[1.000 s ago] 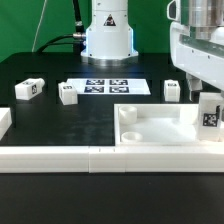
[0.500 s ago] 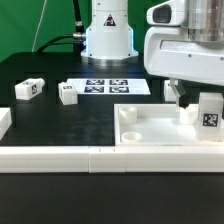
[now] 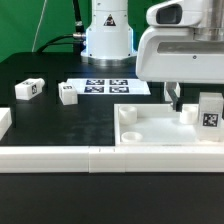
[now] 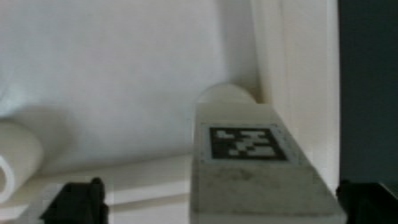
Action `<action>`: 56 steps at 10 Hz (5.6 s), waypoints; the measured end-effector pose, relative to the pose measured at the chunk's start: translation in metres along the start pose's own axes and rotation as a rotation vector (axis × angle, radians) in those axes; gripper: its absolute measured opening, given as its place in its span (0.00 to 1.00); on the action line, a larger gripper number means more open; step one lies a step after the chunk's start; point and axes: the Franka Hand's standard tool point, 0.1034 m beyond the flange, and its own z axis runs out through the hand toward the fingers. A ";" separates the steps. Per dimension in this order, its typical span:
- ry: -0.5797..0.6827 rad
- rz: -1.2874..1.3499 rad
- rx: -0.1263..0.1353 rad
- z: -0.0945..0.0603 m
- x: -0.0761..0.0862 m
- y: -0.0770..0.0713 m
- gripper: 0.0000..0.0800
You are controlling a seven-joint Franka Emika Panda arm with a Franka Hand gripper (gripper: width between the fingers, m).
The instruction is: Assemble one leg
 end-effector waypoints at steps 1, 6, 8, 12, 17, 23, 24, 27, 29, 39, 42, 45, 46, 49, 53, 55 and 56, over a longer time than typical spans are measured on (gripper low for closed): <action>0.000 -0.001 -0.001 0.000 0.000 0.001 0.78; 0.000 0.055 0.000 0.000 0.000 0.001 0.36; -0.007 0.328 0.010 0.002 -0.002 0.000 0.36; -0.014 0.852 0.015 0.004 -0.006 -0.008 0.36; -0.041 1.444 0.033 0.003 -0.005 -0.008 0.36; -0.062 1.707 0.041 0.004 -0.005 -0.008 0.38; -0.061 1.667 0.042 0.004 -0.005 -0.008 0.60; -0.047 1.393 0.047 0.002 -0.003 -0.007 0.80; -0.033 1.091 0.055 0.002 -0.002 -0.008 0.81; 0.010 0.223 0.023 0.001 -0.001 -0.006 0.81; 0.009 0.225 0.022 0.002 -0.001 -0.005 0.48; 0.008 0.275 0.024 0.002 -0.001 -0.005 0.36; 0.008 0.304 0.024 0.002 -0.001 -0.004 0.36; -0.001 0.689 0.033 0.002 -0.001 -0.003 0.36; -0.006 0.953 0.036 0.003 0.000 -0.002 0.46; -0.008 0.987 0.036 0.003 -0.001 -0.003 0.63; -0.011 1.007 0.035 0.003 -0.002 -0.004 0.78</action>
Offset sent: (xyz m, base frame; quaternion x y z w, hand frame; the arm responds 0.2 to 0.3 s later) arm 0.0000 0.0000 0.0000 0.0000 0.0000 0.0000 1.0000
